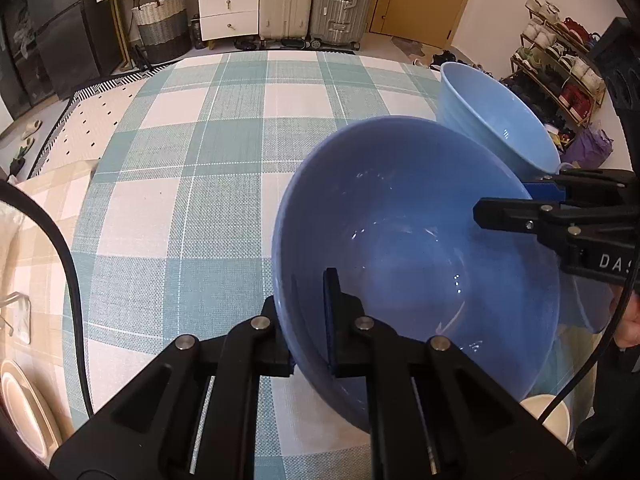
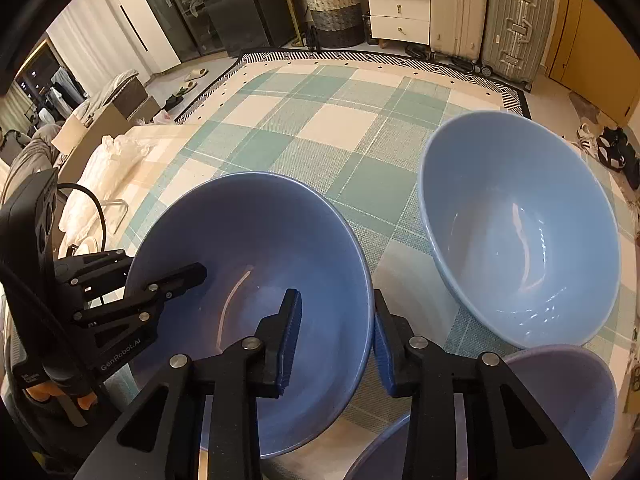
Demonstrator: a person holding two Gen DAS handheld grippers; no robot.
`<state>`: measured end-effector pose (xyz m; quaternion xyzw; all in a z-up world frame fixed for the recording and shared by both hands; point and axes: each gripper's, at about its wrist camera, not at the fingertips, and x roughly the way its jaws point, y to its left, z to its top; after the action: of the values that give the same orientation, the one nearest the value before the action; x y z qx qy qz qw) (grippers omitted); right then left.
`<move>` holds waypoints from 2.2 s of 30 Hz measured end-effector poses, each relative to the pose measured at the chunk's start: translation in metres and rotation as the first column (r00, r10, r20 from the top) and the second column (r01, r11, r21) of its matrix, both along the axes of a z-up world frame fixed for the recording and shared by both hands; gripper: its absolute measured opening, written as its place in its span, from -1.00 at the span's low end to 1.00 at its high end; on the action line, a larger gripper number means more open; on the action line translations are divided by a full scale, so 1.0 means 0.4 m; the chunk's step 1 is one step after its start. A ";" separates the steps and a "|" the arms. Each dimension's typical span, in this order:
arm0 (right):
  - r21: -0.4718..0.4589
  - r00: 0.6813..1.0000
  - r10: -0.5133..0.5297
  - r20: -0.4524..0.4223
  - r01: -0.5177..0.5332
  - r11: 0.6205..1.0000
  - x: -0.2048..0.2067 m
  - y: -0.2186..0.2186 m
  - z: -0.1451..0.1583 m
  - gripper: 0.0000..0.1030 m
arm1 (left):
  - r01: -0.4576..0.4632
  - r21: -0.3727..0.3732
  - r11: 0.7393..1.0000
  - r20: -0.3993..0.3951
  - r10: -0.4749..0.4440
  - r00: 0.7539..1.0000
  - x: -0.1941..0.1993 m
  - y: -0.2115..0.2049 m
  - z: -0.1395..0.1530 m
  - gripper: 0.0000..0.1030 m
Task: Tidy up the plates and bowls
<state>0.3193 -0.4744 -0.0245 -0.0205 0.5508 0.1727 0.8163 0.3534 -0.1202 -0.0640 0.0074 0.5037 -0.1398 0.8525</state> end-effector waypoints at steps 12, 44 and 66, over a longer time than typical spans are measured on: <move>0.034 0.999 -0.015 0.048 0.013 0.999 -0.024 -0.004 0.053 -0.42 | -0.002 -0.010 1.000 0.049 0.002 0.999 -0.026 0.011 0.058 -0.86; 0.089 0.968 -0.116 0.221 0.099 0.991 -0.204 -0.136 0.293 -0.42 | 0.100 -0.027 0.995 0.200 -0.092 0.975 -0.169 -0.145 0.313 -0.86; 0.109 0.932 -0.276 0.235 0.257 0.960 -0.341 -0.339 0.355 -0.42 | 0.260 0.009 0.966 0.205 -0.256 0.945 -0.250 -0.452 0.397 -0.86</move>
<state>0.1828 -0.6100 0.1173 0.0643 0.4354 0.0771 0.8946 0.2534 -0.3010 0.0948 0.0798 0.4070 -0.2534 0.8739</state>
